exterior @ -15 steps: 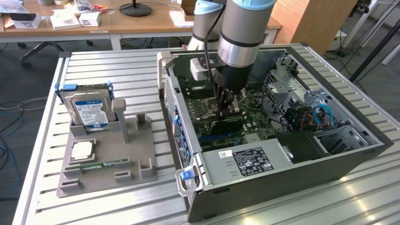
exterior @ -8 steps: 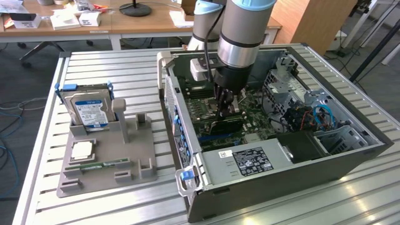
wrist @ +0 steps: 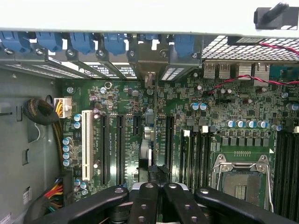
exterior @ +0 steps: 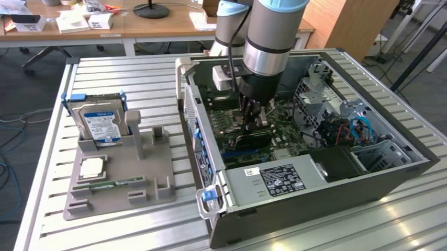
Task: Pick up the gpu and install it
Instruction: 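Press down on the gpu until it lock into place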
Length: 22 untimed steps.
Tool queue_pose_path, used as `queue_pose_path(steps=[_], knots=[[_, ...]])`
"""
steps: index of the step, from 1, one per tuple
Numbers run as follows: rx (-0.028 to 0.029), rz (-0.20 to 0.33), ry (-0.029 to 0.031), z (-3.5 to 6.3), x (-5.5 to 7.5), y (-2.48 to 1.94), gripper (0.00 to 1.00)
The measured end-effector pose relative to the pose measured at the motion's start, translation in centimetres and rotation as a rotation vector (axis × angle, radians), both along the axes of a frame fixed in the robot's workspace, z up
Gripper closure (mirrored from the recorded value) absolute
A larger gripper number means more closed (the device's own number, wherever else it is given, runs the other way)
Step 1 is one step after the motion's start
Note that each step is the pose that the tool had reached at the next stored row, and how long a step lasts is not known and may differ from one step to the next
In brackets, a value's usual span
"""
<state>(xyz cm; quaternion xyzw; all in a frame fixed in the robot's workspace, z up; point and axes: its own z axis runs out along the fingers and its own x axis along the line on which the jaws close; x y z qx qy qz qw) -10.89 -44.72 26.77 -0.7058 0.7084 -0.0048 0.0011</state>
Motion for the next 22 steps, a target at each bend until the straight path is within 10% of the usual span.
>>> queue_pose_path(steps=[22], knots=[[-0.0003, 0.000, 0.0001, -0.28, 0.00, 0.00, 0.90]])
